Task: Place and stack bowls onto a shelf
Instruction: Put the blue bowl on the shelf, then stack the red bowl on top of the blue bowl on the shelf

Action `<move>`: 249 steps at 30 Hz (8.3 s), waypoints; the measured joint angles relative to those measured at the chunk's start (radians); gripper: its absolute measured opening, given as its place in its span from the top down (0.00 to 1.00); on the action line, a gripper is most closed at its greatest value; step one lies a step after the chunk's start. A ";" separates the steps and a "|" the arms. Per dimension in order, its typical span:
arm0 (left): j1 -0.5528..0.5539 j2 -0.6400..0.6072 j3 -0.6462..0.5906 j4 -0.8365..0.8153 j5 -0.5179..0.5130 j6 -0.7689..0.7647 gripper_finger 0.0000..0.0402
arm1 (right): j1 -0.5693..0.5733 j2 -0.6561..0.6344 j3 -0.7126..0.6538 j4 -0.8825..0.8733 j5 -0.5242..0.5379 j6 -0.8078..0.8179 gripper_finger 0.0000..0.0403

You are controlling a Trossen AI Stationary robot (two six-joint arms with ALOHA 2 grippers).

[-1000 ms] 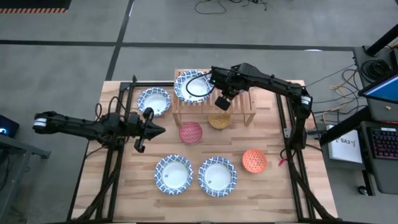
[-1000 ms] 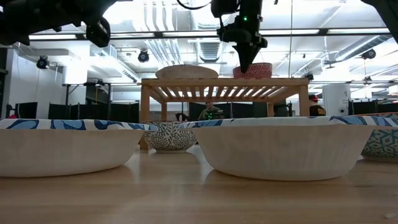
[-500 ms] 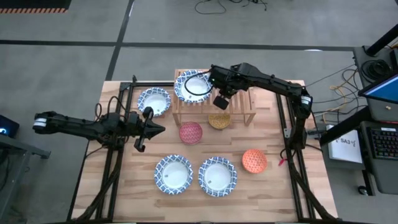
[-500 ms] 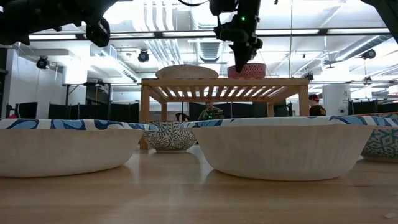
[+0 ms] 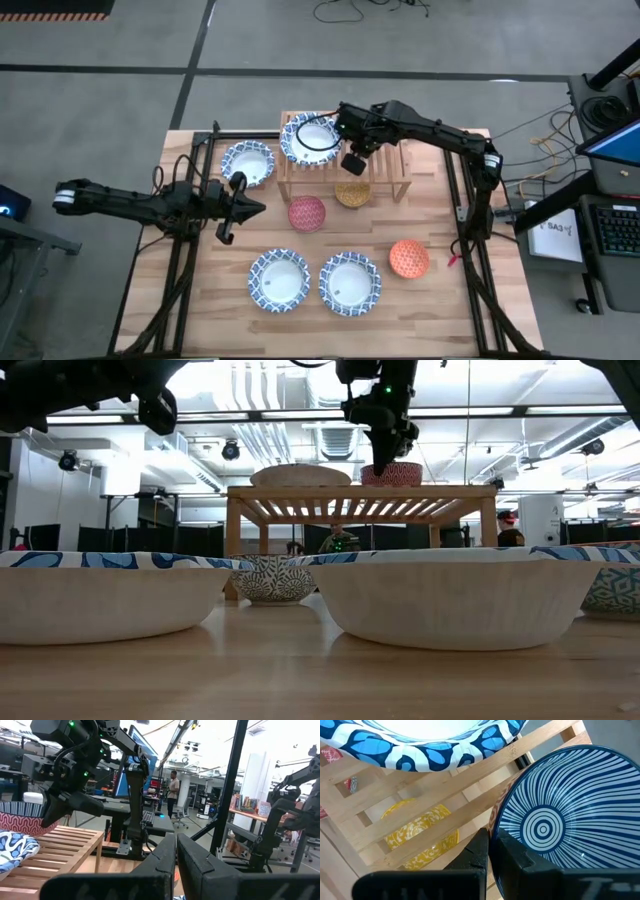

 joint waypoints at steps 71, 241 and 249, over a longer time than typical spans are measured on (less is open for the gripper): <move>-0.097 0.167 0.002 -0.152 -0.050 -0.395 1.00 | 0.474 -0.739 -0.850 1.018 0.002 -0.154 0.84; 0.355 1.483 1.967 -1.430 -0.094 0.813 0.98 | 0.662 -1.275 -1.346 1.086 -0.226 -0.260 0.84; 0.355 1.483 1.967 -1.431 -0.093 0.813 0.97 | 0.662 -1.275 -1.346 1.086 -0.226 -0.260 0.84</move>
